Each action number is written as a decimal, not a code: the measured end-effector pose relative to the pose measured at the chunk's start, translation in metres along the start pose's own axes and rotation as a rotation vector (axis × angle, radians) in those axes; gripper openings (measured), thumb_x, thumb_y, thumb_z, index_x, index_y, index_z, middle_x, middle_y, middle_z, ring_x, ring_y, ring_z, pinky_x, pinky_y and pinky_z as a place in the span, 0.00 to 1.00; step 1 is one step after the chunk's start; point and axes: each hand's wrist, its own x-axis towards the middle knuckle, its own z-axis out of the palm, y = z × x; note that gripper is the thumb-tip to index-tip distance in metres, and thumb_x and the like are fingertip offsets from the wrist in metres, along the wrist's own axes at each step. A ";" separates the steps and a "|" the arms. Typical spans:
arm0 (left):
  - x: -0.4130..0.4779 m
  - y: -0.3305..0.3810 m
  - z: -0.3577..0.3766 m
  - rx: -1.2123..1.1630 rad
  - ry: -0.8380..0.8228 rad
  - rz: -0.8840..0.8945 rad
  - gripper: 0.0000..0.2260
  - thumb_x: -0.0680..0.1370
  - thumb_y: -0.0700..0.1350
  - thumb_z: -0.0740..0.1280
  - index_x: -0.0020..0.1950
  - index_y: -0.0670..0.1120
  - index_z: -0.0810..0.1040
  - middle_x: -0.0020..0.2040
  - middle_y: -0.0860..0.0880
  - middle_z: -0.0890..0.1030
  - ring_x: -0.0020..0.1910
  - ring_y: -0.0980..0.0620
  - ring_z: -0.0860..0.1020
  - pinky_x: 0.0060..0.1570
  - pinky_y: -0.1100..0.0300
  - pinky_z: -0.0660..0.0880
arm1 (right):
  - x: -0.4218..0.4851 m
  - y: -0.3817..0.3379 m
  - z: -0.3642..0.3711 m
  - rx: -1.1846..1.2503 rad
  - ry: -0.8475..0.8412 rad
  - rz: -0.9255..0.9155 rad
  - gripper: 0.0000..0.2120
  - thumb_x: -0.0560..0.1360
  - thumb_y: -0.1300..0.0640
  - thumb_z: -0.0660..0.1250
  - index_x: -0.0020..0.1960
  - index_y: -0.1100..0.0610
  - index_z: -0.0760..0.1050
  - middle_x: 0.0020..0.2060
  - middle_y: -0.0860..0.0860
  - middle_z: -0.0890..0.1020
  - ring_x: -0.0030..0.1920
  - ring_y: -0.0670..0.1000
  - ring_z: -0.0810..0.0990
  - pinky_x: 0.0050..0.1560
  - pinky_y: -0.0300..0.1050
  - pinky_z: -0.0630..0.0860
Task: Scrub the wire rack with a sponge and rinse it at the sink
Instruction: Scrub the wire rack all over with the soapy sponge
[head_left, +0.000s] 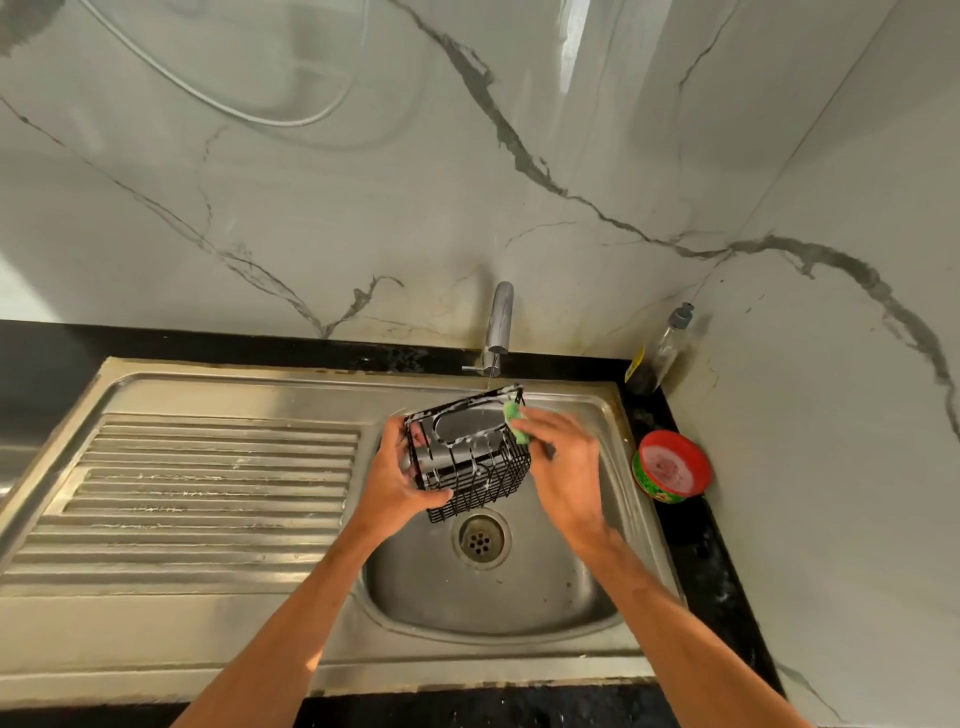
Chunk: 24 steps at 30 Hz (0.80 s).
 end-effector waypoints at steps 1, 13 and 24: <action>-0.002 0.000 -0.001 -0.013 0.007 0.002 0.41 0.62 0.26 0.80 0.68 0.45 0.66 0.63 0.49 0.78 0.61 0.59 0.80 0.56 0.61 0.80 | -0.007 0.003 -0.005 0.007 -0.020 -0.033 0.18 0.71 0.72 0.72 0.54 0.54 0.85 0.54 0.47 0.85 0.55 0.44 0.81 0.57 0.36 0.77; -0.008 -0.019 -0.013 -0.130 -0.005 -0.101 0.44 0.57 0.43 0.86 0.66 0.50 0.66 0.62 0.51 0.78 0.64 0.49 0.78 0.66 0.47 0.76 | 0.018 0.020 0.010 0.840 -0.281 0.838 0.17 0.81 0.69 0.57 0.55 0.52 0.80 0.59 0.50 0.82 0.54 0.51 0.79 0.54 0.53 0.75; -0.014 -0.037 -0.024 0.097 0.023 -0.167 0.62 0.54 0.47 0.88 0.77 0.60 0.53 0.73 0.49 0.70 0.70 0.51 0.73 0.74 0.42 0.67 | 0.023 0.002 0.017 0.732 -0.301 0.804 0.17 0.78 0.72 0.61 0.51 0.52 0.80 0.56 0.49 0.82 0.51 0.49 0.77 0.44 0.48 0.71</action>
